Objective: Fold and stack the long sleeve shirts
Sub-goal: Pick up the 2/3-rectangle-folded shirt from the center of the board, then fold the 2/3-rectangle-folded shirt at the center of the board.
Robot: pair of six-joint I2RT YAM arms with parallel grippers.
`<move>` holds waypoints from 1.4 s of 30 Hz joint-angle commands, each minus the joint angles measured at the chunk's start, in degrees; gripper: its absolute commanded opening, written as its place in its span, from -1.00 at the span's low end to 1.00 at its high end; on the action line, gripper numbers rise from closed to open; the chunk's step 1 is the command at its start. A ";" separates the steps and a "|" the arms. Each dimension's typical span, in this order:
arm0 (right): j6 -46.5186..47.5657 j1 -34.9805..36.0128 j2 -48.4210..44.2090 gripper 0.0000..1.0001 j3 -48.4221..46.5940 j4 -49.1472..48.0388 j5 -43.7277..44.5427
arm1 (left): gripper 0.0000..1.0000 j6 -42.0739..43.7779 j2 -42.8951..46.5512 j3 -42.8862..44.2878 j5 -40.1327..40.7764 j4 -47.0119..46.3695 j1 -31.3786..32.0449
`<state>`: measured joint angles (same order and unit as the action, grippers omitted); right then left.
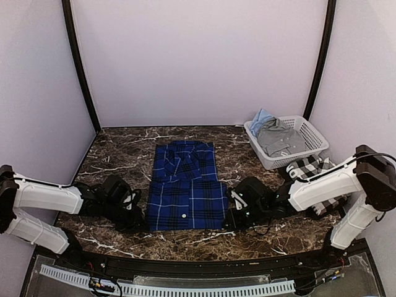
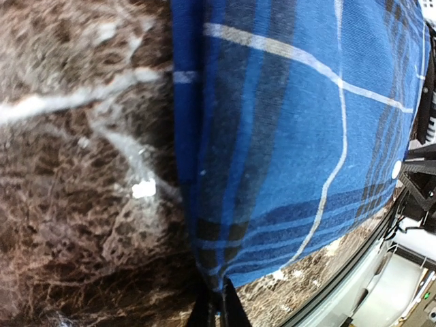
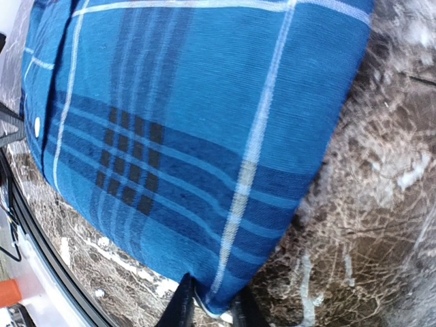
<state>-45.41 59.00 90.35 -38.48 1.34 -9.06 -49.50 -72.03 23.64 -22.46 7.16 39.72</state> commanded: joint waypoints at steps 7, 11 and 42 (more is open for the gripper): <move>-1.63 1.12 -2.93 -1.00 1.54 1.31 0.35 | -1.00 -0.39 3.59 1.84 1.33 5.85 1.11; -2.62 1.45 -6.61 -1.00 3.25 1.66 0.78 | -1.00 -0.91 6.52 1.79 2.04 8.30 1.80; 5.65 -26.86 16.96 -1.00 -36.98 -1.79 -4.69 | -1.00 10.85 -28.56 45.73 -4.37 0.68 -21.38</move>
<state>-42.68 36.53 94.00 -67.55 5.78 -12.05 -41.47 -88.53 63.70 -23.94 18.22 22.17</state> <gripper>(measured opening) 0.003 0.006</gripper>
